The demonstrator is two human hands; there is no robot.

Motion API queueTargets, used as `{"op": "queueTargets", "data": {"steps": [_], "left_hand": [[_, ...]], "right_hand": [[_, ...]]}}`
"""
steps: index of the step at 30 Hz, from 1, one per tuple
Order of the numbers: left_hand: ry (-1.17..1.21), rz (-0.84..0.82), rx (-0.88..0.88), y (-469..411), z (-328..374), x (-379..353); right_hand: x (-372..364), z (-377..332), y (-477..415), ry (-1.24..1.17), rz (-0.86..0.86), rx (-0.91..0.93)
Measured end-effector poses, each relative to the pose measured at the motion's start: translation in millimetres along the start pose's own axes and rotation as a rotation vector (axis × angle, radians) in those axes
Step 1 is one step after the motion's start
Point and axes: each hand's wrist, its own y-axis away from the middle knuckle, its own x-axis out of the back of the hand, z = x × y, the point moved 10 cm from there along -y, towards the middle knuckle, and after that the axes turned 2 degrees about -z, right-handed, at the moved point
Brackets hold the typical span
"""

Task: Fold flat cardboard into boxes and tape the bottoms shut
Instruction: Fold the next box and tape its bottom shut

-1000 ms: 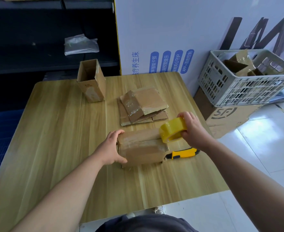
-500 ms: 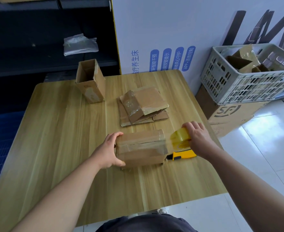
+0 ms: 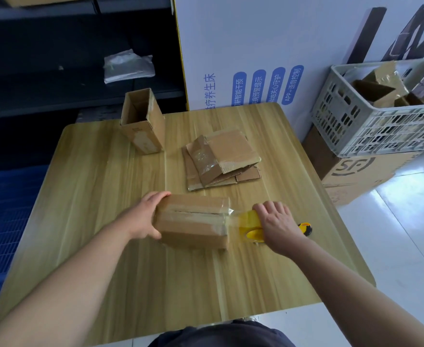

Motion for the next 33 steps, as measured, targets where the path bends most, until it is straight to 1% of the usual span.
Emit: {"op": "queueTargets", "data": {"steps": [2, 4, 6, 7, 8, 11, 14, 17, 21, 25, 27, 29, 31, 32, 33], "left_hand": [[-0.113, 0.031, 0.080, -1.1, -9.9, 13.3], [-0.232, 0.165, 0.153, 3.7, -6.5, 29.4], [-0.263, 0.329, 0.173, 14.0, 9.2, 36.8], [-0.254, 0.366, 0.161, 18.0, 19.5, 33.1], [-0.228, 0.359, 0.148, 19.4, 27.9, 24.0], [-0.148, 0.263, 0.163, 11.3, 40.2, -3.8], [-0.217, 0.226, 0.202, -2.6, 37.5, -17.2], [-0.244, 0.196, 0.193, -8.7, 36.2, -23.0], [-0.268, 0.149, 0.140, -10.6, 42.3, -21.7], [-0.266, 0.114, 0.037, -18.9, 51.7, -18.3], [-0.251, 0.137, 0.007, -20.4, 56.1, -15.0], [-0.263, 0.258, 0.015, -12.3, 63.4, -10.3], [-0.202, 0.382, 0.087, 2.8, 69.8, -11.0], [-0.148, 0.381, 0.130, 8.0, 71.8, -17.5], [-0.113, 0.345, 0.160, 10.2, 73.5, -27.6]], "right_hand": [[-6.6, -20.1, -4.9, -0.033, -0.043, 0.044], [-14.5, -33.9, -7.2, -0.120, -0.098, 0.062], [-20.5, -41.9, -7.7, -0.264, -0.147, 0.065], [-23.0, -44.6, -7.5, -0.317, -0.166, 0.065], [-25.5, -46.1, -7.3, -0.341, -0.179, 0.065], [-32.4, -47.8, -6.5, -0.360, -0.201, 0.050], [-41.2, -46.5, -4.1, -0.385, -0.223, 0.019], [-47.4, -44.3, 1.5, -0.464, -0.240, -0.032], [-52.0, -42.2, 5.3, -0.625, -0.235, -0.126], [-53.6, -36.3, 7.9, -0.742, -0.224, -0.205], [-52.9, -34.4, 9.7, -0.826, -0.210, -0.241], [-55.0, -32.8, 9.3, -0.882, -0.200, -0.262], [-59.3, -31.2, 8.8, -0.894, -0.210, -0.268], [-61.6, -29.7, 9.0, -0.900, -0.218, -0.269], [-64.1, -27.6, 9.6, -0.916, -0.224, -0.270]]}}
